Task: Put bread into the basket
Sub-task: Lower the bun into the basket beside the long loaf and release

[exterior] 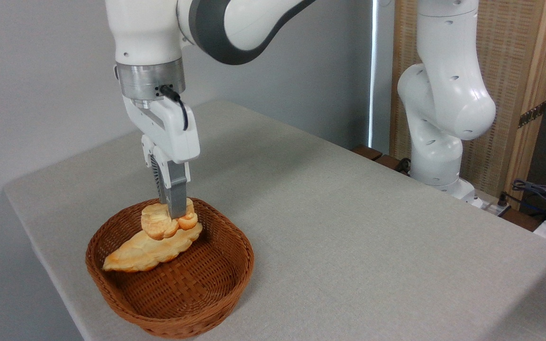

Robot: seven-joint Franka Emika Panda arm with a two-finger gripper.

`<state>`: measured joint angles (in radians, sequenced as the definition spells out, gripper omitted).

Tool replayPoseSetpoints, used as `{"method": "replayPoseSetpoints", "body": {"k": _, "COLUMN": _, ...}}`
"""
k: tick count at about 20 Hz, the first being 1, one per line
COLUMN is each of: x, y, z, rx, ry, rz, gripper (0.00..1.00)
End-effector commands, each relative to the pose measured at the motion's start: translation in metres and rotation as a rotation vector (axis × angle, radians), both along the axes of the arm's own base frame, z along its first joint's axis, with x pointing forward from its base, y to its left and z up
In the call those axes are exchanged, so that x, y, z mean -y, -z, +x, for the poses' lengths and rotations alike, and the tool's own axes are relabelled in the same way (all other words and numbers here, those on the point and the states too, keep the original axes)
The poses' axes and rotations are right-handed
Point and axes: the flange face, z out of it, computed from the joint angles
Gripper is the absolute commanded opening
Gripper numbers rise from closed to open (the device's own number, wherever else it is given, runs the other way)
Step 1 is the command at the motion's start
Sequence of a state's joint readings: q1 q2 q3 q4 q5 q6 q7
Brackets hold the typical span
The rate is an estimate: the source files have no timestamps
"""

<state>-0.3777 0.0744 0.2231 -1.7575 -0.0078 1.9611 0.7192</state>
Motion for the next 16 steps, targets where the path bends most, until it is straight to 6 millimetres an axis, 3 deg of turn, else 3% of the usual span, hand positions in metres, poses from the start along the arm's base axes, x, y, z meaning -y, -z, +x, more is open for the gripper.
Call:
{"method": "replayPoseSetpoints", "body": {"k": 1, "x": 0.004, "y": 0.005, "z": 0.007, "rx": 0.008, "ry": -0.011, "rz": -0.001, "gripper": 0.36}}
{"method": "replayPoseSetpoints", "body": {"k": 4, "x": 0.003, "y": 0.006, "z": 0.008, "rx": 0.008, "ry": -0.017, "rz": -0.001, "gripper": 0.56}}
{"method": "replayPoseSetpoints", "body": {"k": 5, "x": 0.003, "y": 0.006, "z": 0.008, "rx": 0.008, "ry": -0.021, "rz": -0.003, "gripper": 0.71}}
{"method": "replayPoseSetpoints", "body": {"k": 8, "x": -0.002, "y": 0.005, "z": 0.009, "rx": 0.009, "ry": -0.044, "rz": -0.005, "gripper": 1.00}}
{"method": "replayPoseSetpoints", "body": {"k": 10, "x": -0.004, "y": 0.002, "z": 0.009, "rx": 0.015, "ry": -0.044, "rz": -0.006, "gripper": 1.00}}
{"method": "replayPoseSetpoints", "body": {"k": 13, "x": 0.001, "y": -0.025, "z": 0.011, "rx": 0.055, "ry": -0.047, "rz": -0.018, "gripper": 1.00}}
{"method": "replayPoseSetpoints", "body": {"k": 16, "x": 0.003, "y": -0.029, "z": 0.011, "rx": 0.060, "ry": -0.049, "rz": -0.026, "gripper": 1.00}}
